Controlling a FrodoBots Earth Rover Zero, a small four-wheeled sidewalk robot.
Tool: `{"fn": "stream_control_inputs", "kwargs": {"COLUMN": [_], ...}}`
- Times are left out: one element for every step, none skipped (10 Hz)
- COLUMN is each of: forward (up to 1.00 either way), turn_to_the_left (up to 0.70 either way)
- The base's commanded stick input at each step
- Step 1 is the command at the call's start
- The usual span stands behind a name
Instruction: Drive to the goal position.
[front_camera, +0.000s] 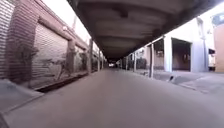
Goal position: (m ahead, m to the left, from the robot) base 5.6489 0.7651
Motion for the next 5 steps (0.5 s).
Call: {"fn": "stream_control_inputs", "kwargs": {"forward": [0.7, 0.7, 0.7, 0.7, 0.7], "turn_to_the_left": [0.0, 0.0, 0.0, 0.0, 0.0]}}
